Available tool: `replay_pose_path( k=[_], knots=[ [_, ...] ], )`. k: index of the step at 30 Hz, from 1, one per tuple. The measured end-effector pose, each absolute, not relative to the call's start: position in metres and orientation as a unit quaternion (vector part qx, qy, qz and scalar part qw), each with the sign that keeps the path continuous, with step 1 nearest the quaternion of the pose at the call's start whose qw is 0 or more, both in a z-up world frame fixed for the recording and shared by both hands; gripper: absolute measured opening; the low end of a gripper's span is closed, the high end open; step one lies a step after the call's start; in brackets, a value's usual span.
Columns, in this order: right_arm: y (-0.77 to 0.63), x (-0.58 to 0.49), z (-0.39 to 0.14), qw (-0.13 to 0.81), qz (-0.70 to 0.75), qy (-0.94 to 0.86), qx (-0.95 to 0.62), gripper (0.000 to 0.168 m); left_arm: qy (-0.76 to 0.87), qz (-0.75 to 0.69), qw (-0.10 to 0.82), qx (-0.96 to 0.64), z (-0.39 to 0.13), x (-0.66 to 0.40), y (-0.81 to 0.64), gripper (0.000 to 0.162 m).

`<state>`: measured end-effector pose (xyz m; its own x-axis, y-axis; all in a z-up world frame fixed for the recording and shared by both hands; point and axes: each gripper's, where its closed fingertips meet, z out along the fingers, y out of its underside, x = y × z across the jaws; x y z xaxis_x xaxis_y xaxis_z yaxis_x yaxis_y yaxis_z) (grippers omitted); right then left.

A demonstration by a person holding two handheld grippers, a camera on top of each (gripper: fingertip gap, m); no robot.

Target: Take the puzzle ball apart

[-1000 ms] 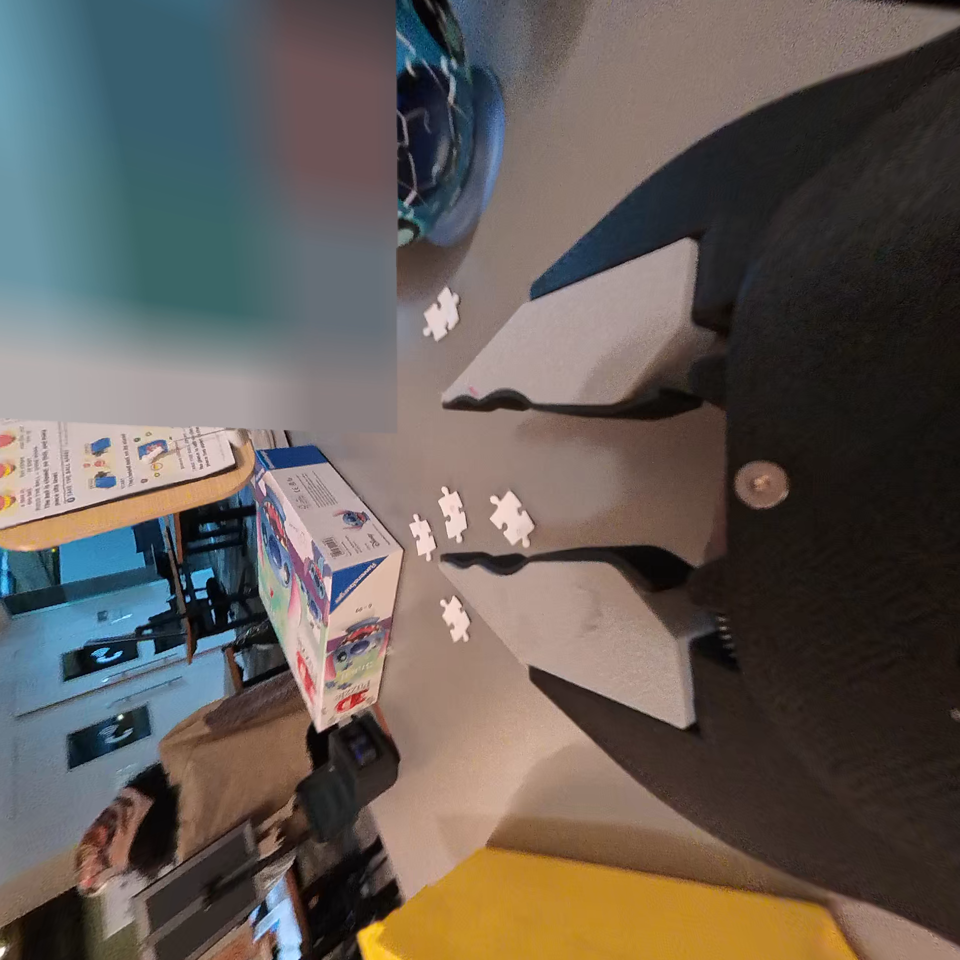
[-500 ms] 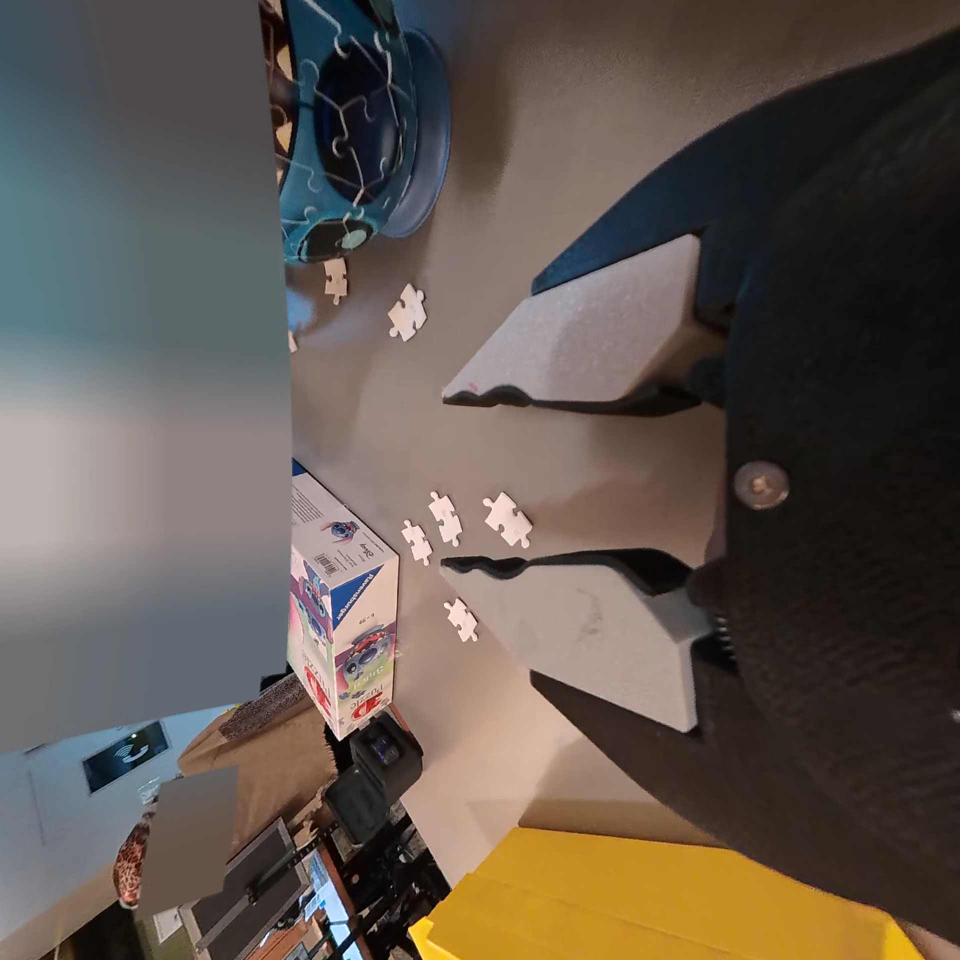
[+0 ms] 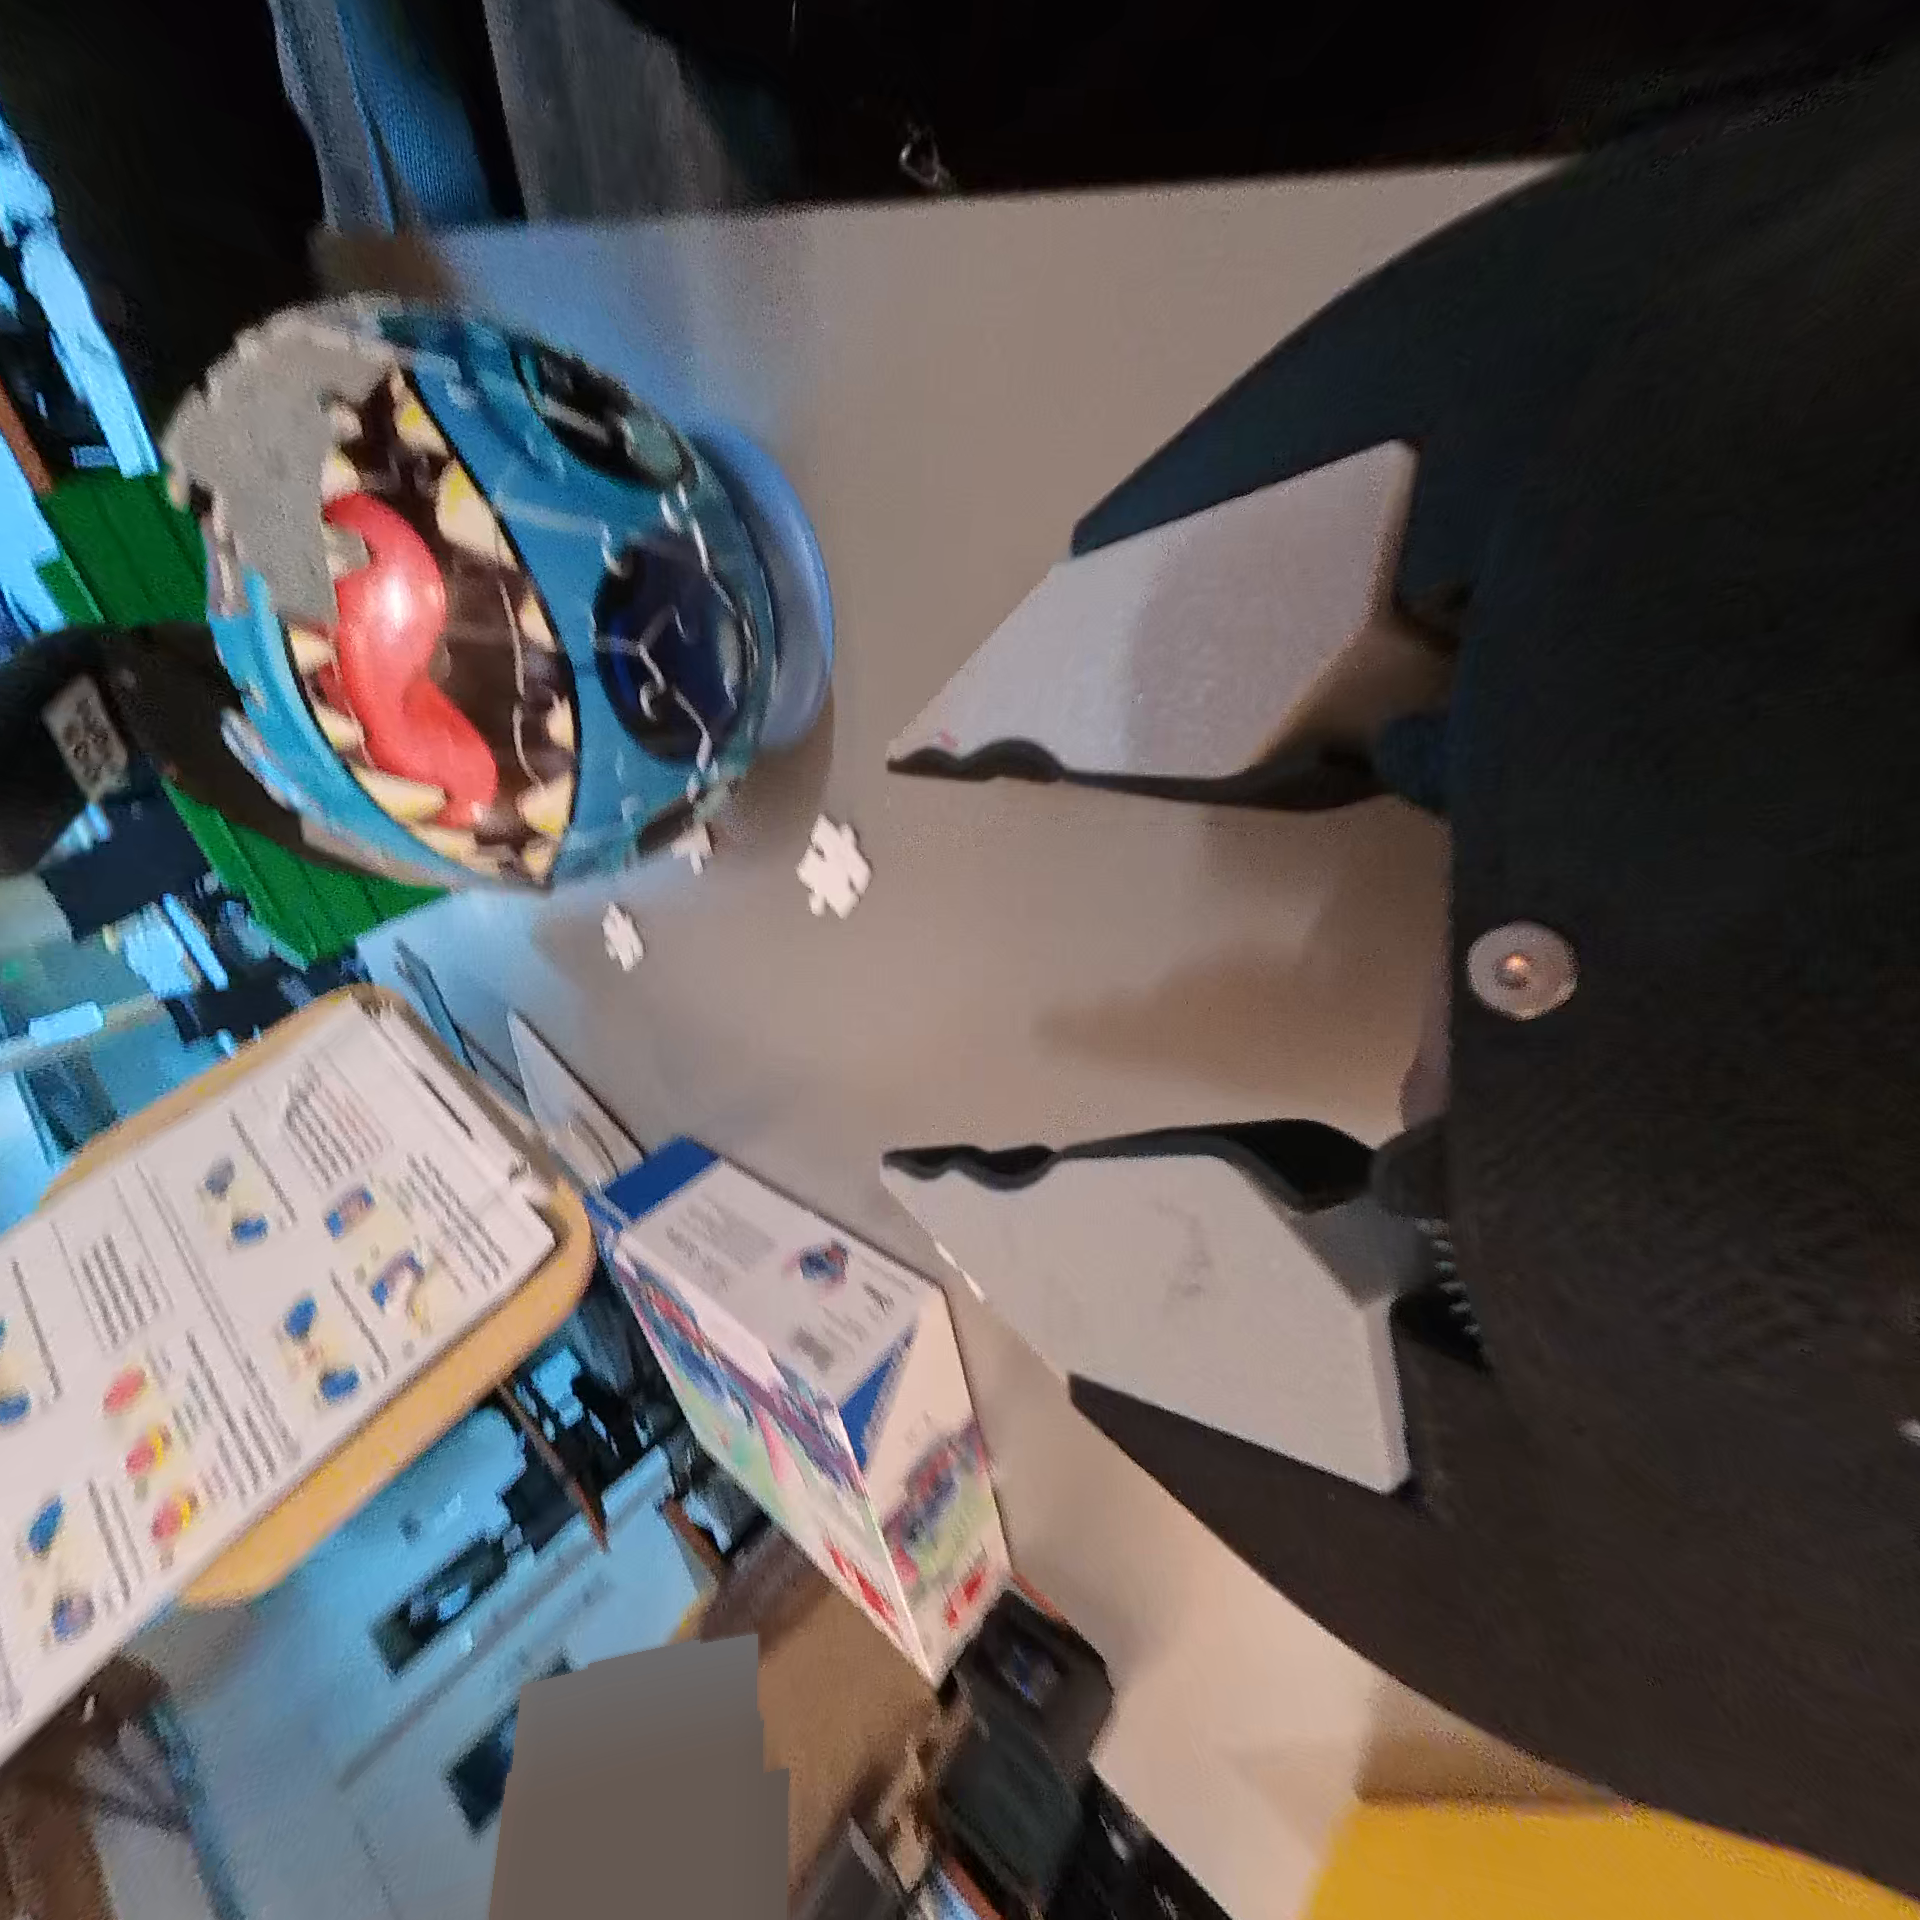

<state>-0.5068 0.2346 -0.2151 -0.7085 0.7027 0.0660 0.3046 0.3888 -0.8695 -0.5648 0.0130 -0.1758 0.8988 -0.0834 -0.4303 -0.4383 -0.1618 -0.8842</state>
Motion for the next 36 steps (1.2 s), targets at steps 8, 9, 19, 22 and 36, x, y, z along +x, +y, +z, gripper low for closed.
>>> replay_pose_path(
  k=[8,9,19,22,36],
  knots=[
    [0.177,-0.454,-0.204,0.187,0.494,-0.816,-0.236,0.114,0.27,0.126,0.573,-0.763,-0.197,-0.512,0.057,0.091],
    [0.171,-0.452,-0.205,0.196,0.489,-0.818,-0.231,0.117,0.274,0.123,0.569,-0.766,-0.199,-0.509,0.061,0.093],
    [0.131,-0.461,-0.197,0.281,0.461,-0.822,-0.18,0.106,0.274,0.096,0.542,-0.789,-0.208,-0.5,0.084,0.093],
    [0.128,-0.459,-0.199,0.245,0.483,-0.816,-0.202,0.107,0.274,0.071,0.546,-0.788,-0.206,-0.492,0.082,0.09],
    [0.142,-0.461,-0.189,0.131,0.57,-0.756,-0.295,0.105,0.17,-0.078,0.619,-0.762,-0.173,-0.5,0.071,0.097]
  ],
)
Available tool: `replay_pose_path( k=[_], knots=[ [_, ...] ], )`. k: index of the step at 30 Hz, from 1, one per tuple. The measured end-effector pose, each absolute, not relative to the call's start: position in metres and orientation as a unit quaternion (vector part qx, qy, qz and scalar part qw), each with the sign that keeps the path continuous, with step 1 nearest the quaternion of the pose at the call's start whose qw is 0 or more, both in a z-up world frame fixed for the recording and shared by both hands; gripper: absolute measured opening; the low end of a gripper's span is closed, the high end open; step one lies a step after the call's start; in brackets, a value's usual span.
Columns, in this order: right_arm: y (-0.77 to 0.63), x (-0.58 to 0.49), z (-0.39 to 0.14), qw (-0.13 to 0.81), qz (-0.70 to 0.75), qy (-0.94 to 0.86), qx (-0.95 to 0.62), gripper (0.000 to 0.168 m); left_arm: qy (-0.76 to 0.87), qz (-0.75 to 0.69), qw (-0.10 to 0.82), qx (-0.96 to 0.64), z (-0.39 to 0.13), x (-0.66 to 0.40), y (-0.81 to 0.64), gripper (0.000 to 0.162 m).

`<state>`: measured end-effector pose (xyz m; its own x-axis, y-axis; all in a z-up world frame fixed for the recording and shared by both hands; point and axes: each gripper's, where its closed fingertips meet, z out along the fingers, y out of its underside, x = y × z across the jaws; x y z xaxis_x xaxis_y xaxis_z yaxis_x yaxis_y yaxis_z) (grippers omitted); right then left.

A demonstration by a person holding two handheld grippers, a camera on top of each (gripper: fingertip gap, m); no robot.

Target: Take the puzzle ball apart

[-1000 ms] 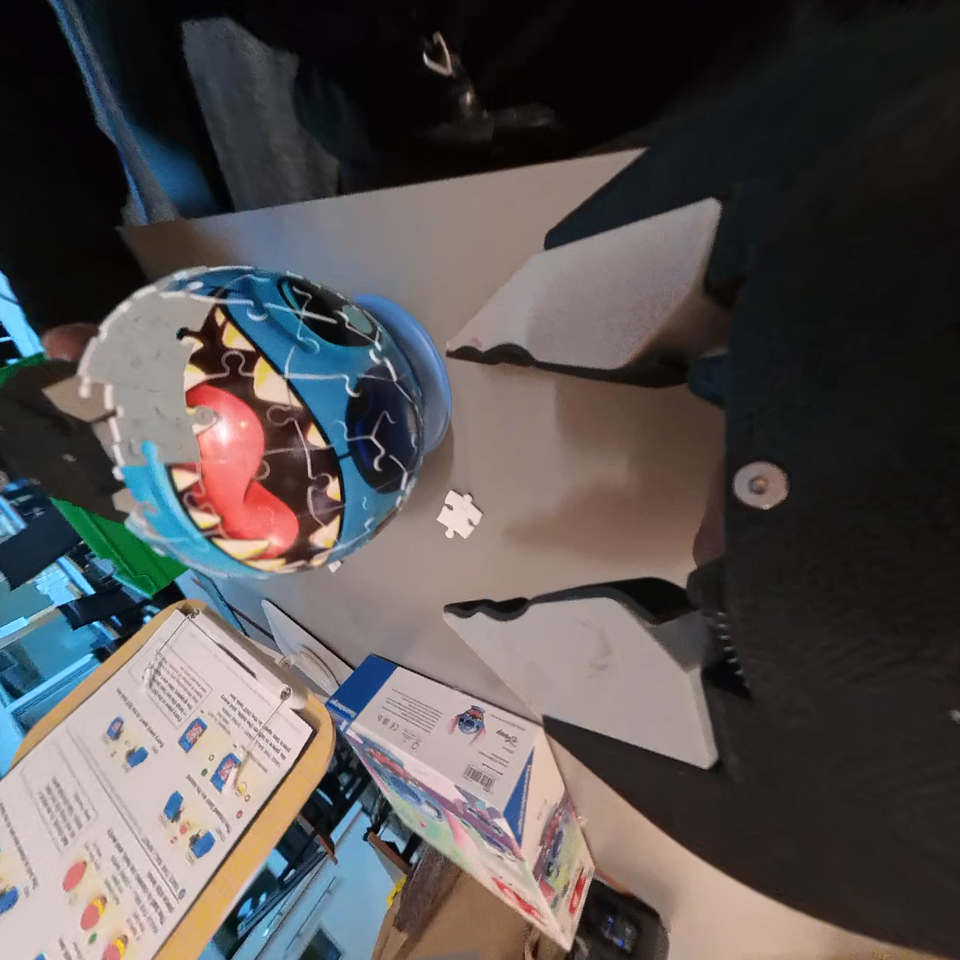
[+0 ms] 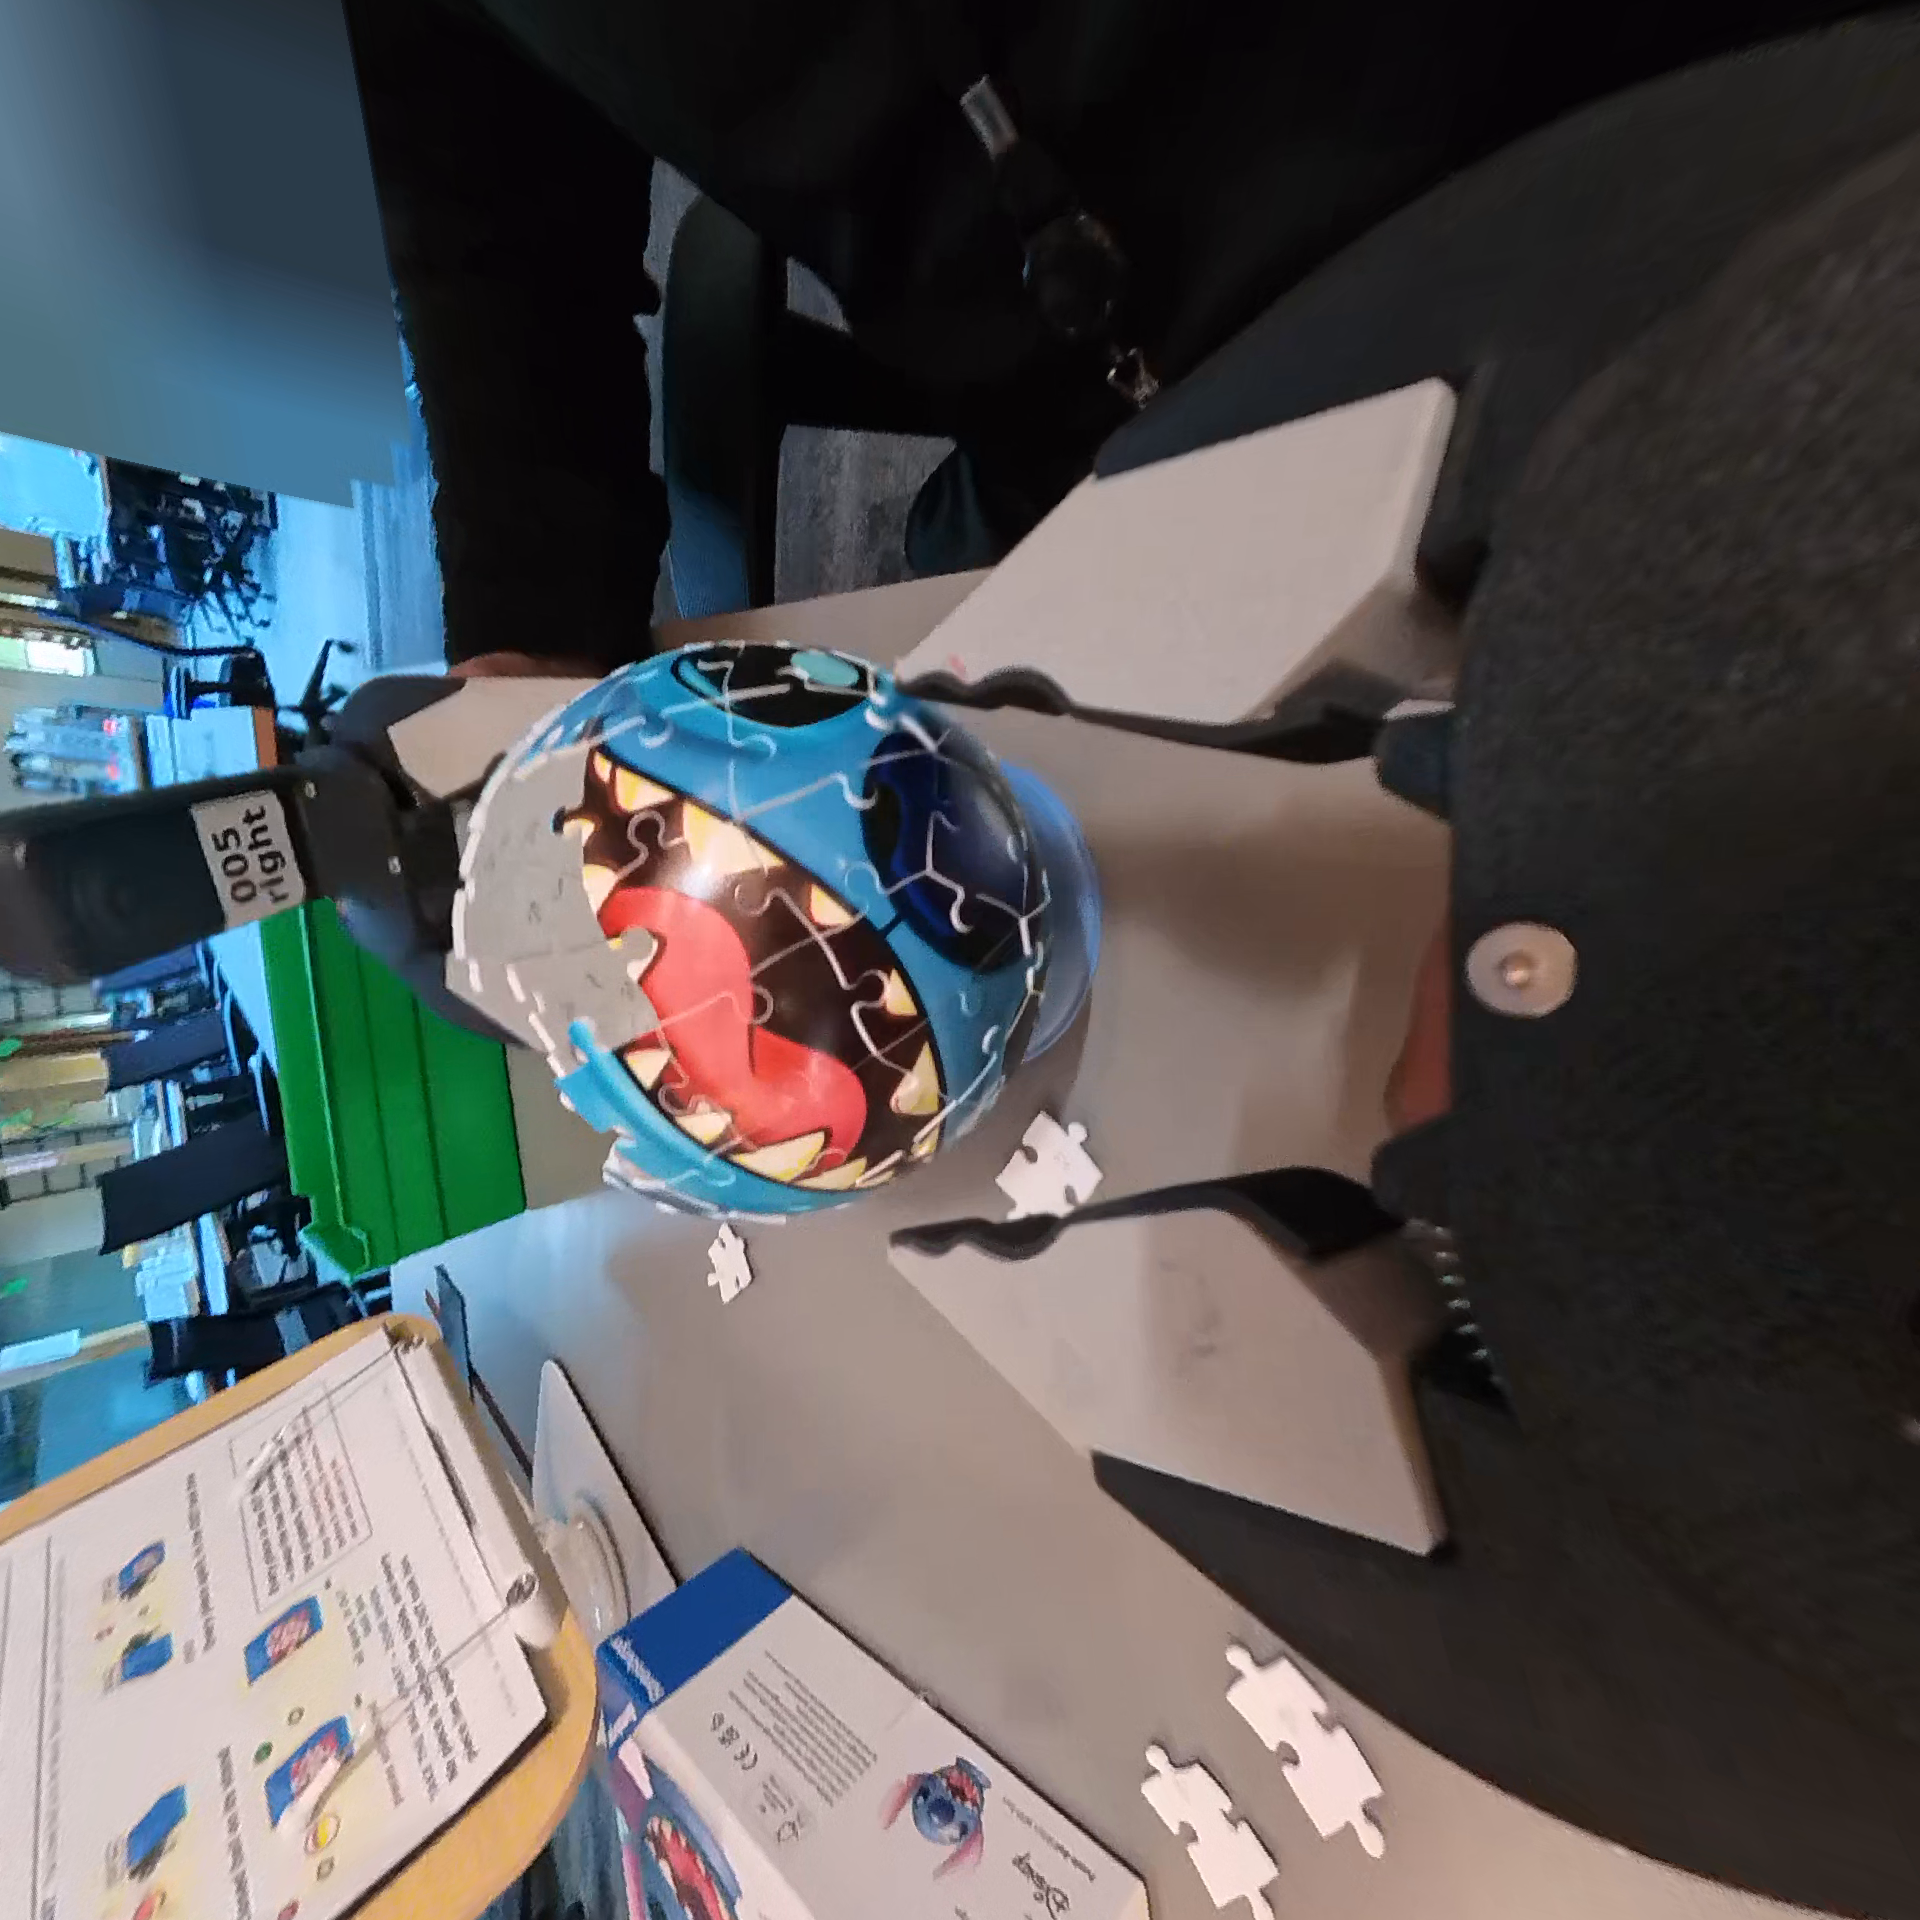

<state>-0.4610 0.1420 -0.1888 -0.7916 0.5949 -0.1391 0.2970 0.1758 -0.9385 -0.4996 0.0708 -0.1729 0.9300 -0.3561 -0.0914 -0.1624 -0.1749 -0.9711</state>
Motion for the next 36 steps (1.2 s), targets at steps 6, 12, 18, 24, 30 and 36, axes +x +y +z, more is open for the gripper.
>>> replay_pose_path(
  k=[6,12,18,24,30,36],
  knots=[
    [0.13,-0.459,-0.187,0.247,0.52,-0.782,-0.239,0.118,0.231,-0.009,0.56,-0.796,-0.198,-0.491,0.077,0.105],
    [0.126,-0.468,-0.192,0.284,0.487,-0.789,-0.245,0.109,0.225,0.018,0.55,-0.804,-0.203,-0.493,0.088,0.101],
    [0.126,-0.468,-0.197,0.158,0.539,-0.772,-0.297,0.11,0.156,-0.079,0.558,-0.811,-0.193,-0.491,0.085,0.101],
    [0.128,-0.465,-0.195,0.149,0.548,-0.771,-0.29,0.109,0.149,-0.087,0.57,-0.803,-0.189,-0.492,0.078,0.096],
    [0.167,-0.466,-0.197,0.191,0.523,-0.769,-0.315,0.111,0.124,-0.054,0.558,-0.819,-0.194,-0.52,0.061,0.099],
    [0.23,-0.477,-0.202,0.227,0.487,-0.757,-0.373,0.11,0.079,-0.01,0.545,-0.835,-0.196,-0.567,0.036,0.098]
  ],
)
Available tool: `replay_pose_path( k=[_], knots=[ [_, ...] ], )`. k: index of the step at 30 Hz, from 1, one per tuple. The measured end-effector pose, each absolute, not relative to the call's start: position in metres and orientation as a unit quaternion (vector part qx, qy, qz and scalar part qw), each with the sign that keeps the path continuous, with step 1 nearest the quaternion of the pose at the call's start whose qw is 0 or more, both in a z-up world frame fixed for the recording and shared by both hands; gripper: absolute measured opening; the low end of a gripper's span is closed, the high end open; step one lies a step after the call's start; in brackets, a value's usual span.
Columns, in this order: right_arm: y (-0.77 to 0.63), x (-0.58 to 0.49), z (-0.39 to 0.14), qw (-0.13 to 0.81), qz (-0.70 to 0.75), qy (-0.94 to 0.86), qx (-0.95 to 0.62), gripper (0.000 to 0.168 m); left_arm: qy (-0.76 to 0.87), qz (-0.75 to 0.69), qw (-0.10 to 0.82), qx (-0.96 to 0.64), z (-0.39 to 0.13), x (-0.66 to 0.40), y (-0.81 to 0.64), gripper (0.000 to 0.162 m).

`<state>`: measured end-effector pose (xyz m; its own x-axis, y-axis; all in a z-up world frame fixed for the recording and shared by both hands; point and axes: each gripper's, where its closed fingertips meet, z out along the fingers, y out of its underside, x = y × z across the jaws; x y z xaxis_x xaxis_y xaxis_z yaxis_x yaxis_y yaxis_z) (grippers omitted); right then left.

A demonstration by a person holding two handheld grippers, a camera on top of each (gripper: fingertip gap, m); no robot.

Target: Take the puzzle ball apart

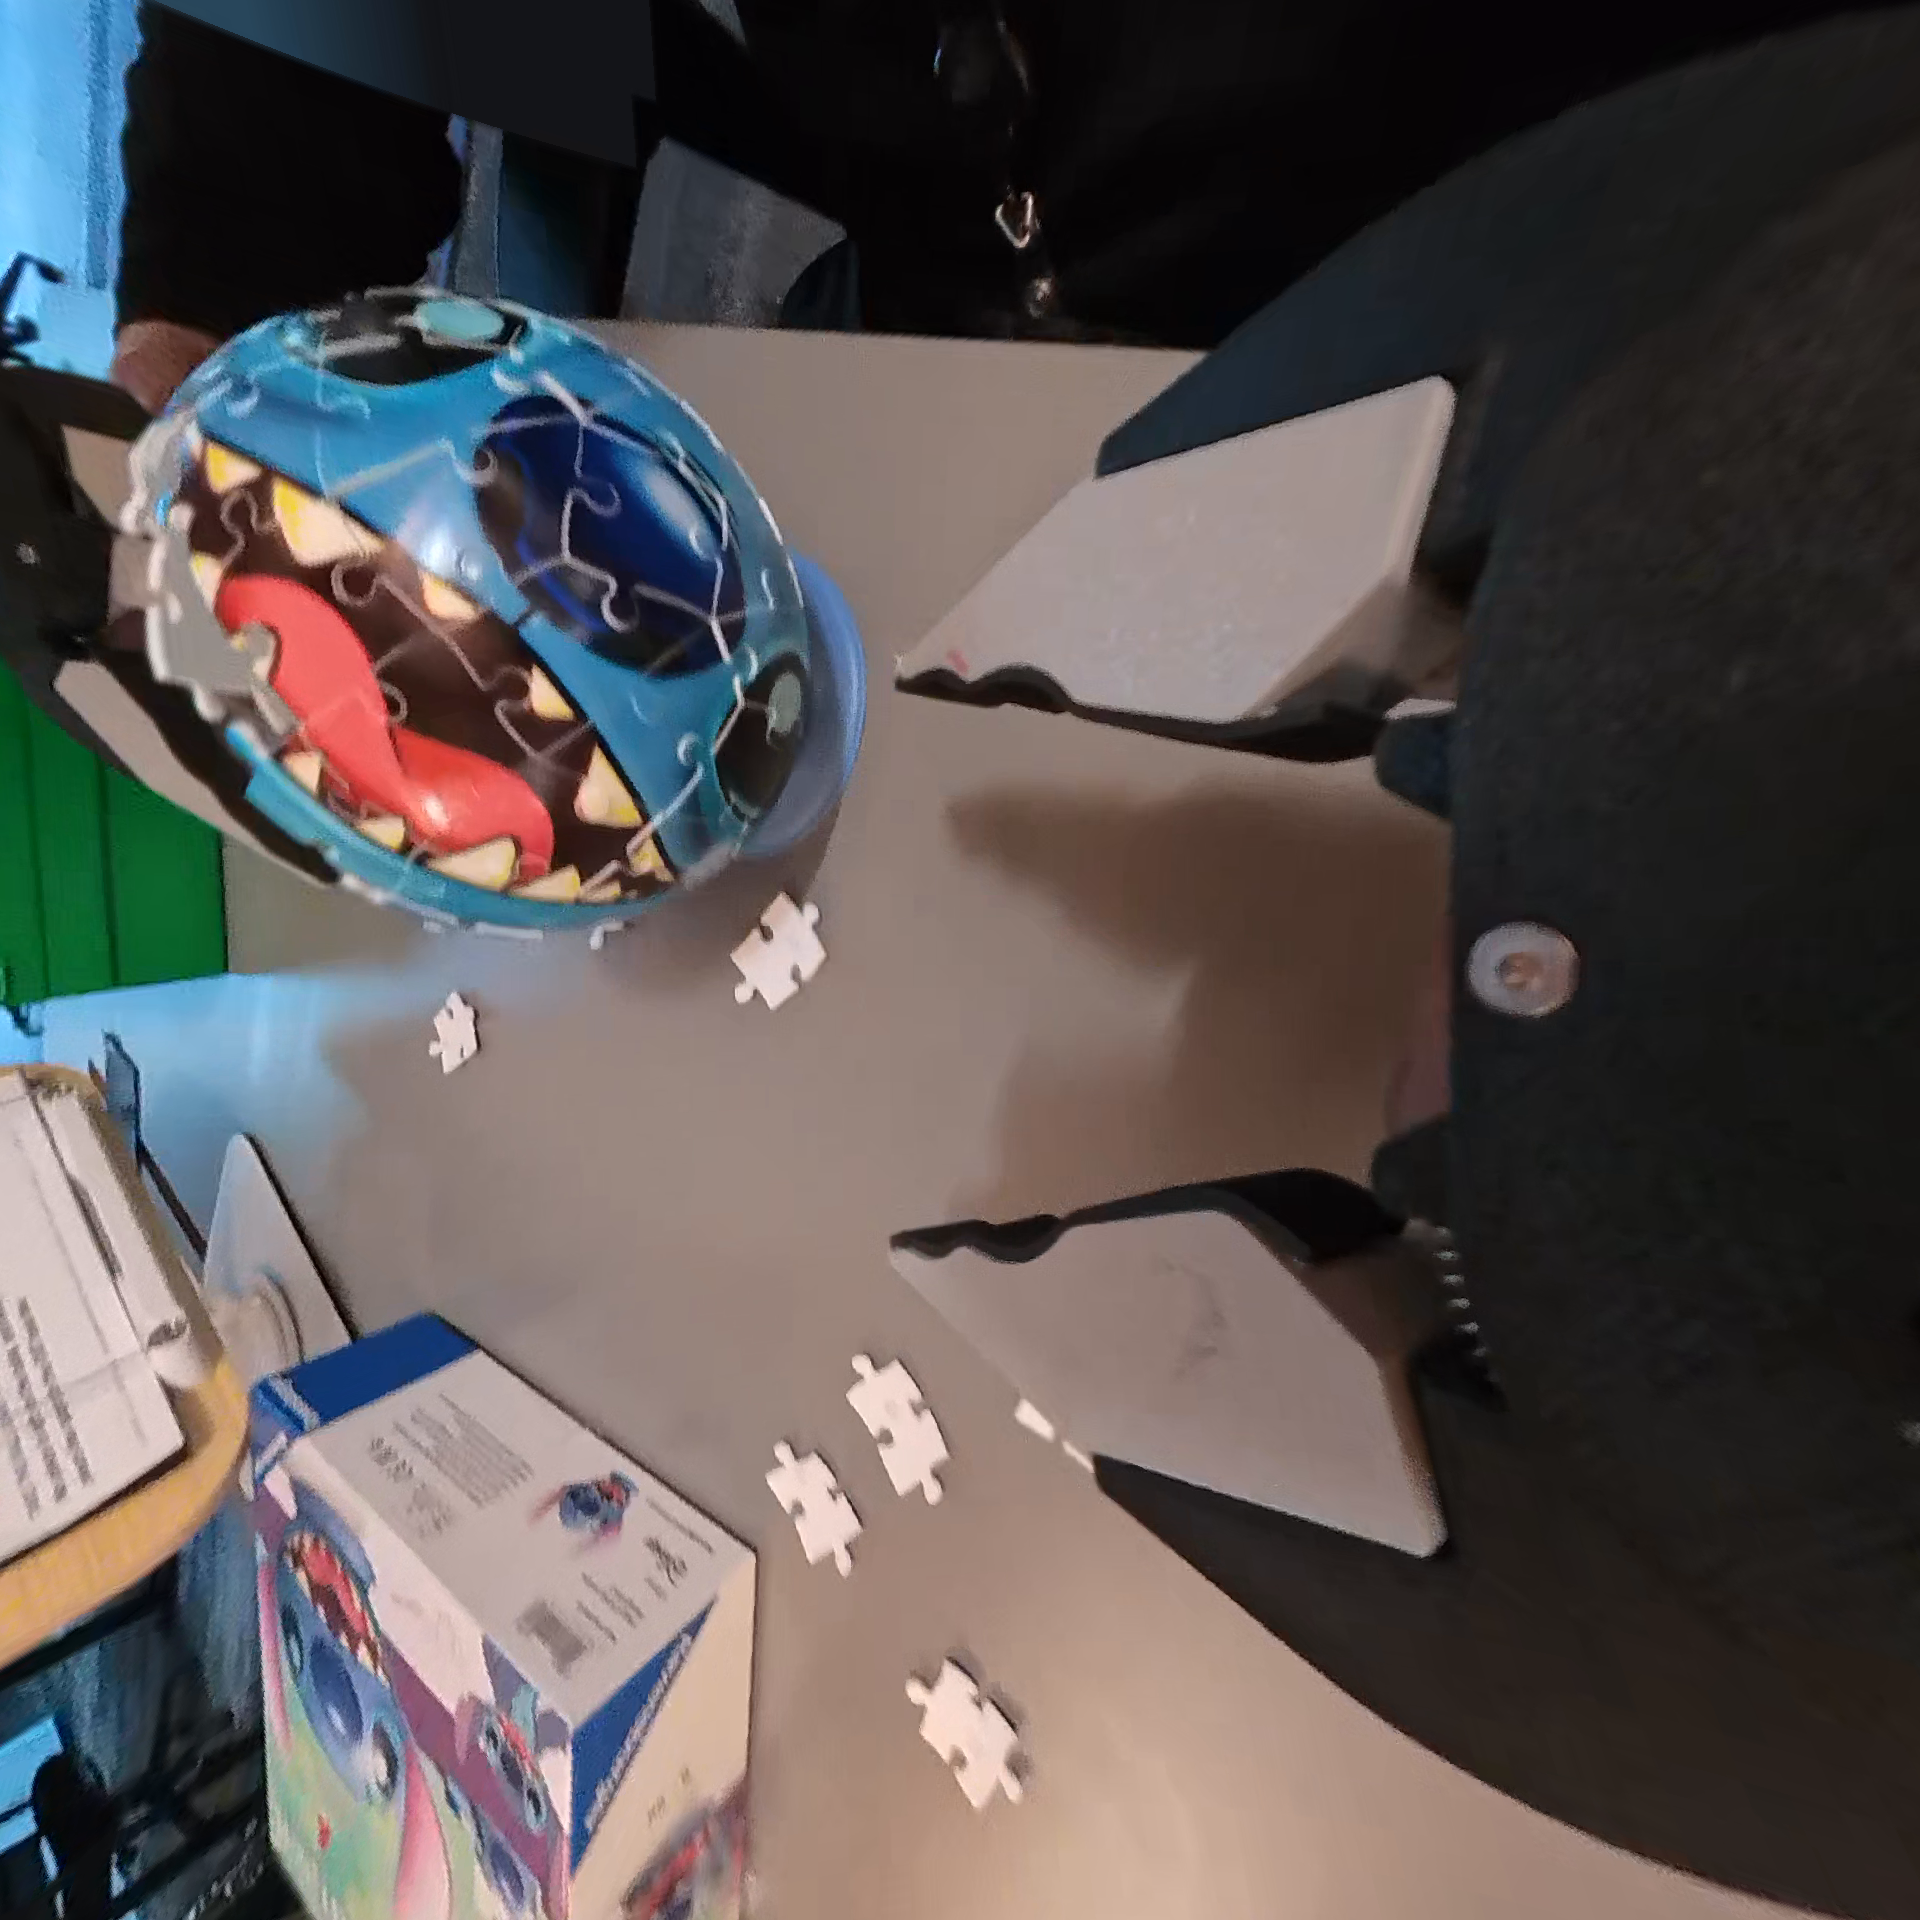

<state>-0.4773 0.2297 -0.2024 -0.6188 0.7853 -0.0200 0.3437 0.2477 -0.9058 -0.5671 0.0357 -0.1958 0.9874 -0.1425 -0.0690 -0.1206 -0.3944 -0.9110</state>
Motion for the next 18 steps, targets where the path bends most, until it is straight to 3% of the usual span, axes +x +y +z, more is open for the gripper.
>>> replay_pose_path(
  k=[7,12,14,18],
  knots=[
    [0.301,-0.526,-0.205,0.297,0.393,-0.744,-0.452,0.105,-0.027,0.05,0.555,-0.83,-0.17,-0.637,0.047,0.088],
    [0.392,-0.559,-0.212,0.439,0.224,-0.646,-0.583,0.099,-0.126,0.164,0.537,-0.818,-0.166,-0.701,0.068,0.083],
    [0.419,-0.554,-0.214,0.477,0.133,-0.625,-0.604,0.116,-0.163,0.219,0.529,-0.804,-0.171,-0.725,0.073,0.081],
    [0.426,-0.546,-0.209,0.519,0.103,-0.606,-0.594,0.116,-0.195,0.201,0.536,-0.797,-0.184,-0.734,0.085,0.084]
  ],
)
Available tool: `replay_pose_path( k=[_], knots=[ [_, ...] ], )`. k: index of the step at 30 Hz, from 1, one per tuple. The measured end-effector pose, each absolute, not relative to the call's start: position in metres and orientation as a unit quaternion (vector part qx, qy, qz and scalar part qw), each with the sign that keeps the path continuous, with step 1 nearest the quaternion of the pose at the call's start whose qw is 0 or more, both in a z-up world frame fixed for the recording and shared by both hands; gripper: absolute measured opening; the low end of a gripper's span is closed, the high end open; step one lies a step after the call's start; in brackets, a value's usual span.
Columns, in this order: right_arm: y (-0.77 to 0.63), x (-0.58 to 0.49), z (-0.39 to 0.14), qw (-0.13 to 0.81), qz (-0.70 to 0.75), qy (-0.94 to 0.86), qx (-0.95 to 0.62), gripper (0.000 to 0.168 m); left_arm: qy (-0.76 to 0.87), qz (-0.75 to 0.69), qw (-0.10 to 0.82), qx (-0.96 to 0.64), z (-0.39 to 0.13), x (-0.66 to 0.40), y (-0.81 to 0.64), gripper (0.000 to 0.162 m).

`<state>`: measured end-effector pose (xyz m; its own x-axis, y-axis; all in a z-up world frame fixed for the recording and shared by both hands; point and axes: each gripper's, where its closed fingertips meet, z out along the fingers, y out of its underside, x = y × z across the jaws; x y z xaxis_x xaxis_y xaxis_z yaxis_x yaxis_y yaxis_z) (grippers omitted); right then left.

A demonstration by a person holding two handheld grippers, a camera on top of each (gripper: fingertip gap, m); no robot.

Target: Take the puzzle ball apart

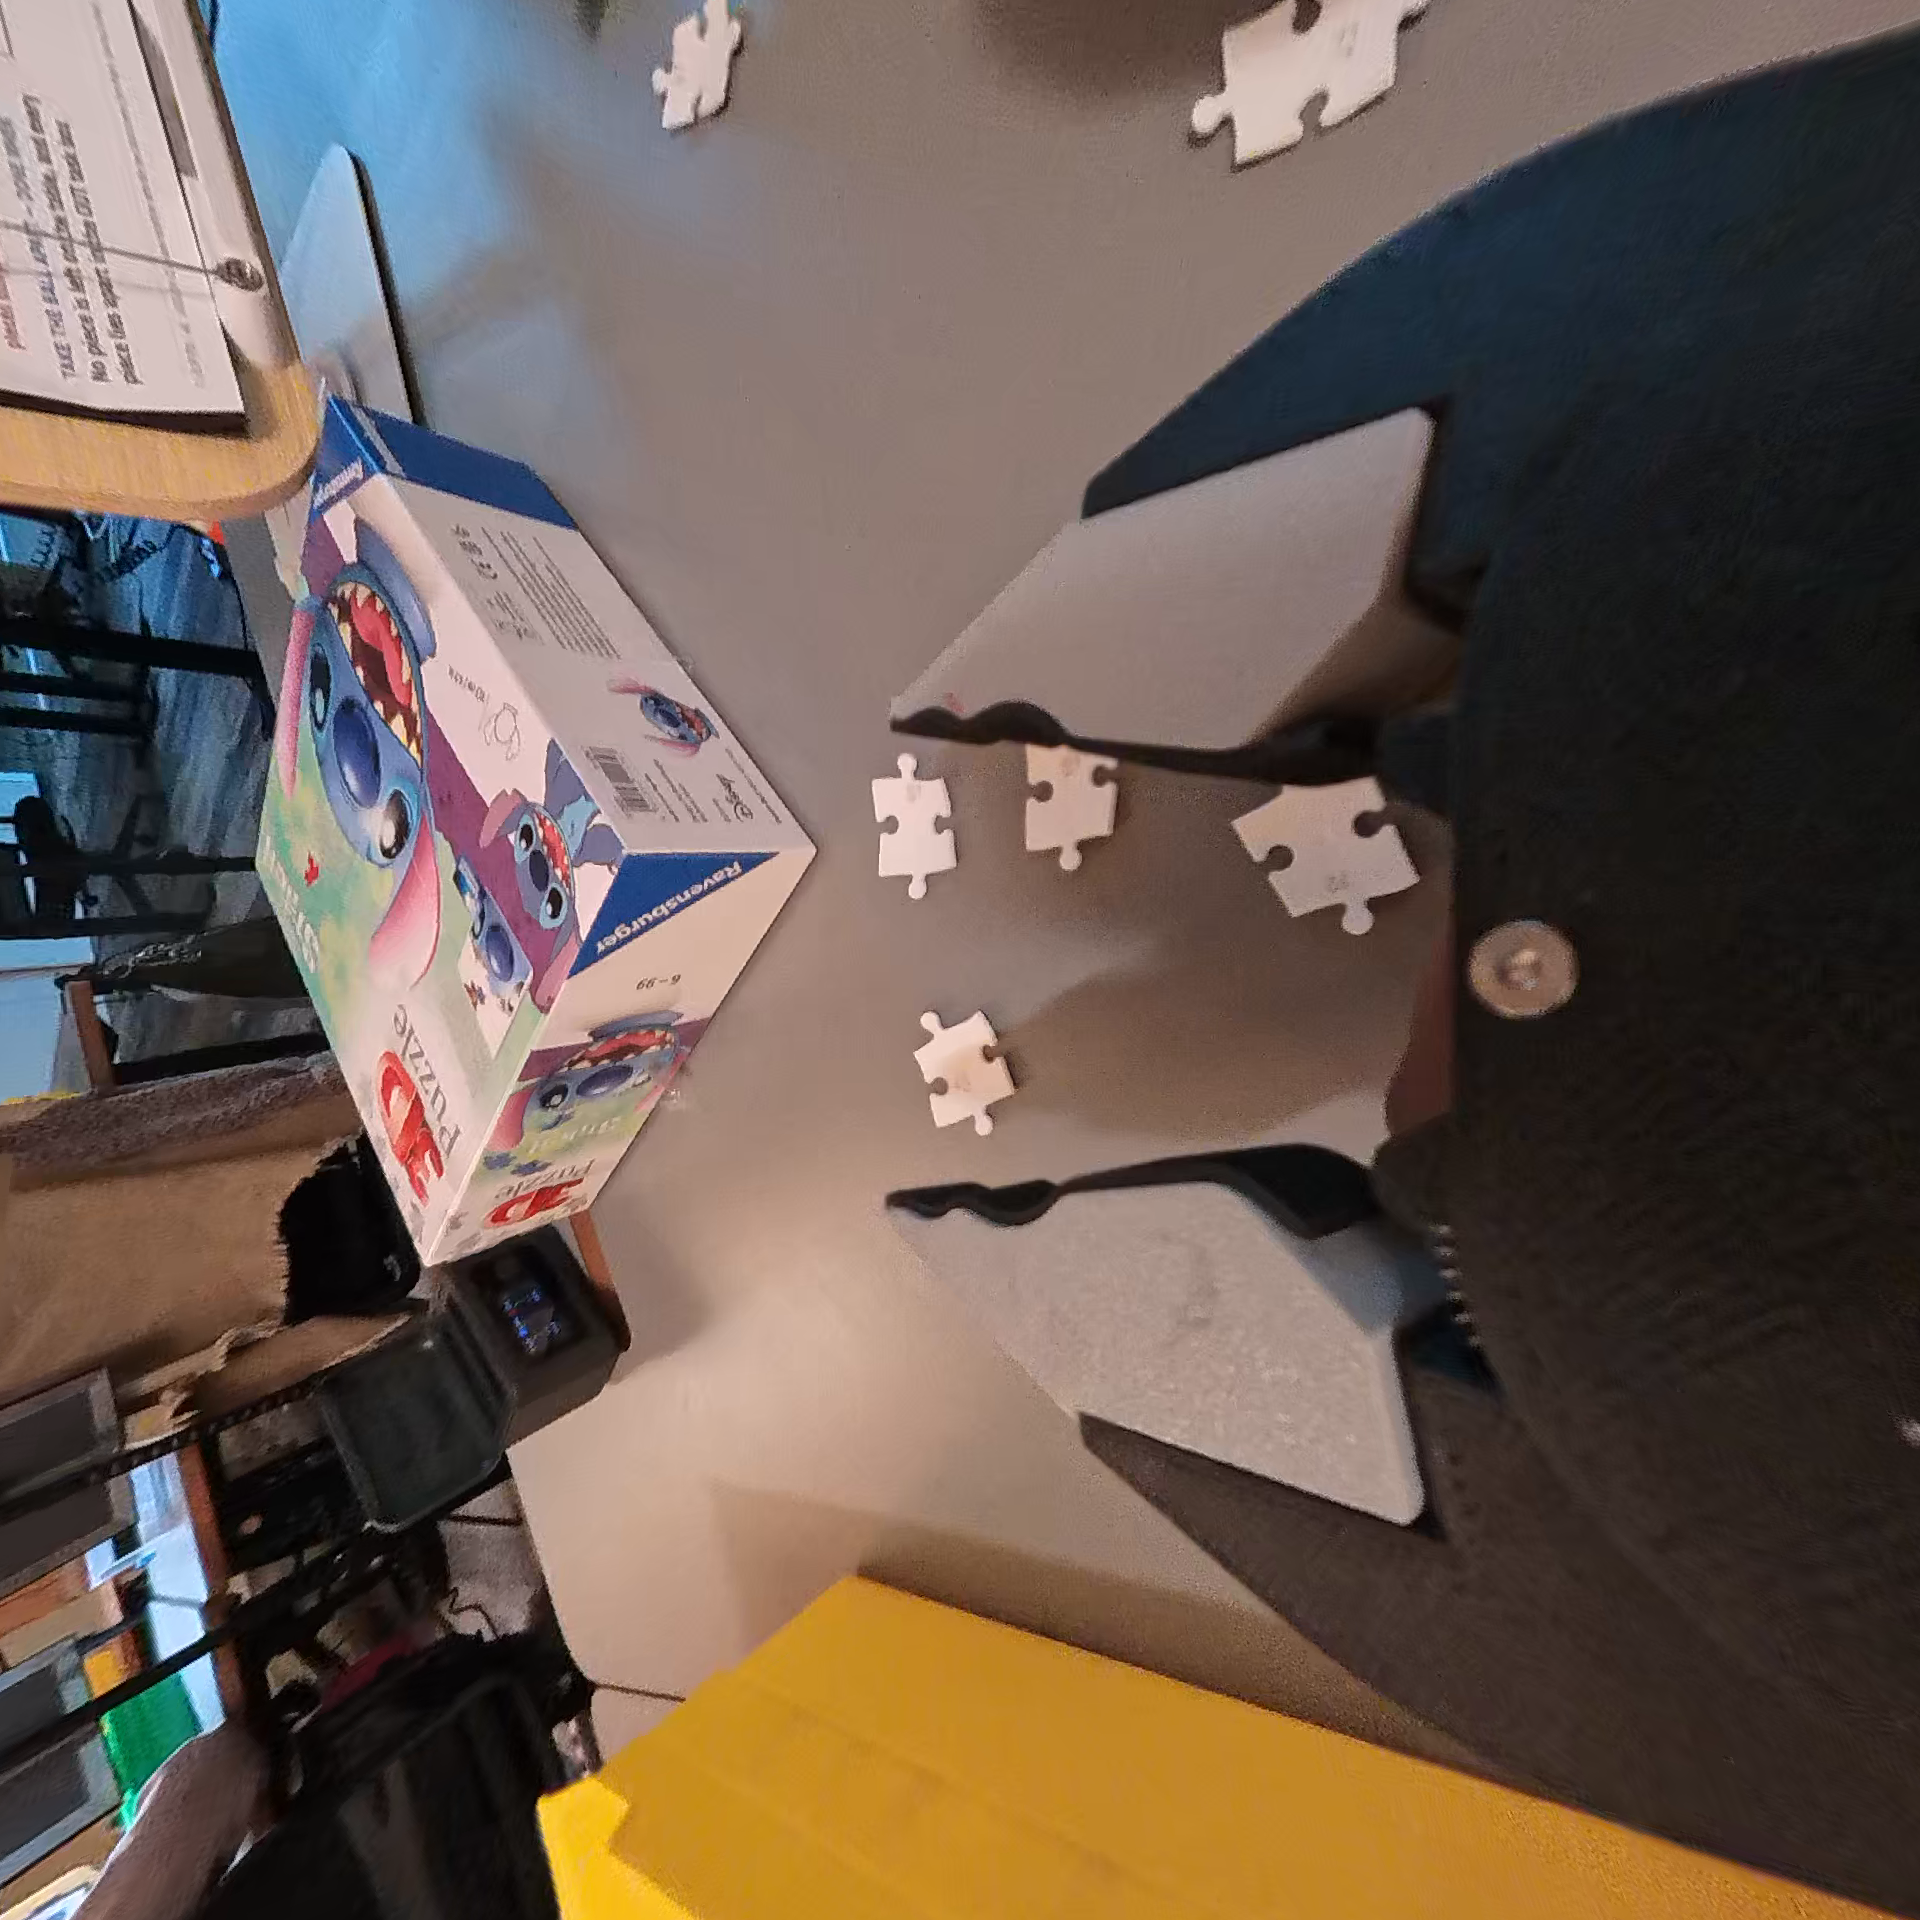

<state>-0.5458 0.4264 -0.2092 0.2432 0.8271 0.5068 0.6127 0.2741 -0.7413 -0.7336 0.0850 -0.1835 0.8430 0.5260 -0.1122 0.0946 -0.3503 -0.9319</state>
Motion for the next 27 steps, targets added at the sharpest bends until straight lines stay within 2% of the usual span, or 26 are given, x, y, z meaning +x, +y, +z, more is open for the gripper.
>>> replay_pose_path(
  k=[12,27],
  knots=[
    [0.412,-0.544,-0.207,0.513,0.145,-0.606,-0.591,0.119,-0.197,0.25,0.544,-0.776,-0.182,-0.742,0.066,0.082],
    [0.412,-0.543,-0.192,0.53,0.193,-0.578,-0.59,0.121,-0.182,0.321,0.535,-0.76,-0.174,-0.746,0.06,0.093]
  ],
)
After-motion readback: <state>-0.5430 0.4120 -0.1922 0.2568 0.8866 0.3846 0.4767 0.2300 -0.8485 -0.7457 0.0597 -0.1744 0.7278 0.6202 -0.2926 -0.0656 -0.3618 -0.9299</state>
